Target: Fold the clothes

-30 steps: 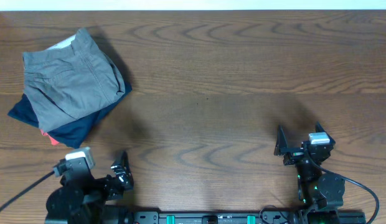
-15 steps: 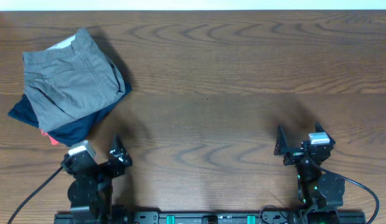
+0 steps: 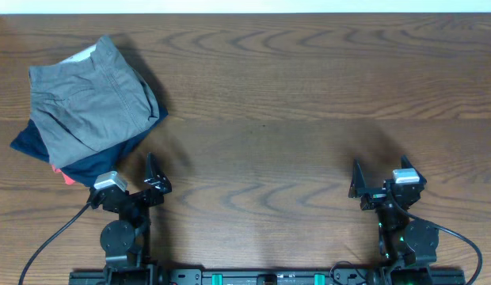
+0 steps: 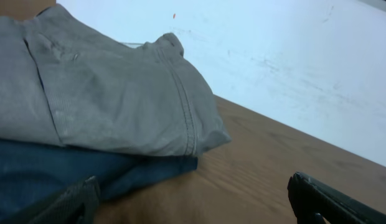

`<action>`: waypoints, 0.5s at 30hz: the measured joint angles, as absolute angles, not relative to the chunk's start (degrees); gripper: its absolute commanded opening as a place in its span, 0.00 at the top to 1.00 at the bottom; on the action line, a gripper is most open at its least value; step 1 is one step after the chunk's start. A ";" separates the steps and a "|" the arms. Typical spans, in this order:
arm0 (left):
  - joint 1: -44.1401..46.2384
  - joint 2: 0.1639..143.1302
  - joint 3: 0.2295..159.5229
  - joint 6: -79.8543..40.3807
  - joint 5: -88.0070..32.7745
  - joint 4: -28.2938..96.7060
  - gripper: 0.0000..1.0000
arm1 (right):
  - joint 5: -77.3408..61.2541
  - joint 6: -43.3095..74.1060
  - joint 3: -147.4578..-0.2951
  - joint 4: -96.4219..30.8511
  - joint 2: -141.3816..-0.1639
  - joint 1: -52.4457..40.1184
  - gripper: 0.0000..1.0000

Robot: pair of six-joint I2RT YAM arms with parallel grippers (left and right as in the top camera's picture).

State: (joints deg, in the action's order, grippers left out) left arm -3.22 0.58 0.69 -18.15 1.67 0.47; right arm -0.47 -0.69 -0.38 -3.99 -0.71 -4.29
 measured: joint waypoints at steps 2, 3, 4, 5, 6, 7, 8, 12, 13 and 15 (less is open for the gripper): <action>-3.22 0.58 1.06 -18.22 1.61 1.23 0.02 | -0.47 -0.69 -0.38 -3.99 -0.71 -4.29 0.01; -3.22 0.58 1.15 -18.22 1.54 1.39 0.02 | -0.47 -0.69 -0.38 -3.99 -0.71 -4.29 0.01; -3.22 0.60 1.17 -18.22 1.52 1.45 0.02 | -0.47 -0.69 -0.38 -3.99 -0.71 -4.29 0.01; -3.22 0.60 1.19 -18.22 1.50 1.48 0.02 | -0.47 -0.69 -0.38 -3.99 -0.71 -4.29 0.01; -3.22 0.60 1.19 -18.22 1.50 1.50 0.02 | -0.47 -0.69 -0.38 -3.99 -0.71 -4.29 0.01; -3.22 0.60 1.21 -18.22 1.50 1.50 0.02 | -0.47 -0.69 -0.38 -3.99 -0.71 -4.29 0.01; -3.22 0.58 1.21 -18.22 1.50 1.52 0.02 | -0.47 -0.69 -0.38 -3.99 -0.71 -4.29 0.01; -3.22 0.60 1.21 -18.22 1.50 1.52 0.02 | -0.47 -0.69 -0.38 -3.99 -0.71 -4.29 0.01; -3.22 0.60 1.21 -18.22 1.50 1.52 0.02 | -0.47 -0.69 -0.38 -3.99 -0.71 -4.29 0.01; -3.22 0.60 1.21 -18.22 1.50 1.52 0.02 | -0.47 -0.69 -0.38 -3.99 -0.71 -4.29 0.01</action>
